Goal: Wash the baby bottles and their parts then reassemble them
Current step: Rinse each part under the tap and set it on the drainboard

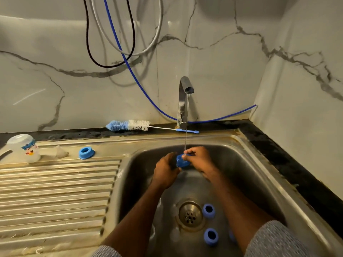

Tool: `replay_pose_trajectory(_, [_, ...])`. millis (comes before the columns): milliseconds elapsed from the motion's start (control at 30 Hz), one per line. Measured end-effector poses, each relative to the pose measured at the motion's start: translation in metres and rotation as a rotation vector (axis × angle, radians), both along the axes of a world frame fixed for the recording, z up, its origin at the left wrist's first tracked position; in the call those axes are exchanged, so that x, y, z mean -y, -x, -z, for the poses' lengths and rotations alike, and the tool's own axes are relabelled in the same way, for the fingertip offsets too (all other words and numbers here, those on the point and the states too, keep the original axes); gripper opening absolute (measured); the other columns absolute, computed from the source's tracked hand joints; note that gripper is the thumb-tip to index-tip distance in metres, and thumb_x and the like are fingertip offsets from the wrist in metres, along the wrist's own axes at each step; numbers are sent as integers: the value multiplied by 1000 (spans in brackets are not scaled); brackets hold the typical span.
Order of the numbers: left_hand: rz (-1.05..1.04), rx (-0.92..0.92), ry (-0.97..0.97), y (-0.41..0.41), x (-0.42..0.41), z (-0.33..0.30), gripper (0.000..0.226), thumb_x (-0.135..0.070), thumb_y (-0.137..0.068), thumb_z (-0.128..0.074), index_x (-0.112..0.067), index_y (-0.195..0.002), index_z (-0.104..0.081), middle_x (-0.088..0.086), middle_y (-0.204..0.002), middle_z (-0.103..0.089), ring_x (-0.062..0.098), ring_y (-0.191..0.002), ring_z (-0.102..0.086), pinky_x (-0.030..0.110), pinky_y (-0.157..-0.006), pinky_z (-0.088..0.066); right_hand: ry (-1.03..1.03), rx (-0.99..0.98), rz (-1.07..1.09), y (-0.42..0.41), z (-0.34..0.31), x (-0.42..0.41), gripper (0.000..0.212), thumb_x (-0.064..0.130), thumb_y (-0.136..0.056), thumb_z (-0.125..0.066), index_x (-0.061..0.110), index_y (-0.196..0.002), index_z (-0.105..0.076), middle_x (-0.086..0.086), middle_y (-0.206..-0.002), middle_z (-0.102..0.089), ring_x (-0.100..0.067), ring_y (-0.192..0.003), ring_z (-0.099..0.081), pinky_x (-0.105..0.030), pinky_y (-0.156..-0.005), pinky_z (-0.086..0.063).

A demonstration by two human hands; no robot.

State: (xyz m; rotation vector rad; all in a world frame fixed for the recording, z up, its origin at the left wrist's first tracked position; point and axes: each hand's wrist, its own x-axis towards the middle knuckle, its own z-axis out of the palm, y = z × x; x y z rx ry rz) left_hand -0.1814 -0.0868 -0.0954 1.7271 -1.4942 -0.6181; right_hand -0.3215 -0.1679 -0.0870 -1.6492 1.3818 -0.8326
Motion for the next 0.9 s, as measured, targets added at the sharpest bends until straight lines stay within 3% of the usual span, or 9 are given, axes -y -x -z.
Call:
replay_pose_trajectory(133, [-12, -103, 2, 3, 4, 3, 47, -15, -86, -78, -18, -130, -62, 3, -122, -70, 17, -111, -66, 40, -100, -54, -114, 217, 12, 3, -5, 3, 17, 6, -90, -70, 11, -105, -74, -11, -108, -74, -24, -101, -69, -35, -87, -56])
replay_pose_trajectory(300, [41, -424, 95, 5, -2, -6, 56, -9, -90, -74, -18, -141, -52, 0, -131, -62, 16, -111, -67, 42, -92, -60, -251, 455, -3, 0, -14, -1, 17, 7, -96, -60, 10, -109, -71, -12, -115, -70, -25, -105, -66, -42, -95, -53])
replay_pose_trajectory(433, [48, -332, 133, 8, -1, -10, 46, -8, -87, -76, -14, -130, -61, 5, -122, -68, 13, -106, -69, 38, -92, -60, -283, 478, -23, 0, -16, -6, 18, 8, -98, -58, 9, -111, -70, -13, -115, -70, -29, -109, -65, -45, -98, -53])
replay_pose_trajectory(567, [-29, -284, 193, 22, 2, -7, 43, -7, -78, -84, -11, -116, -67, 1, -107, -72, 12, -97, -70, 37, -88, -60, -209, 435, -9, -7, -9, -13, 20, 14, -85, -77, 12, -104, -71, -8, -107, -72, -25, -101, -69, -36, -78, -59])
replay_pose_trajectory(733, [-82, -344, 224, 23, 5, -6, 40, -10, -79, -84, -16, -116, -68, 0, -104, -73, 13, -97, -70, 33, -87, -60, -207, 544, 114, -19, -10, -12, 12, 23, -98, -63, 16, -98, -72, -5, -102, -73, -21, -99, -69, -28, -71, -57])
replay_pose_trajectory(833, [-27, -519, 193, 20, 4, -7, 31, -10, -86, -78, -22, -112, -68, 4, -105, -76, 12, -92, -74, 26, -77, -60, -277, 668, 5, -11, -16, -9, 18, 14, -102, -53, 12, -97, -71, -6, -100, -74, -27, -105, -68, -29, -77, -56])
replay_pose_trajectory(900, [-15, -590, 178, 20, 4, -8, 33, -8, -87, -77, -14, -117, -67, 8, -107, -75, 17, -96, -74, 32, -83, -61, -320, 754, -83, -4, -18, -10, 17, 6, -99, -55, 9, -105, -70, -8, -106, -73, -24, -107, -68, -28, -78, -57])
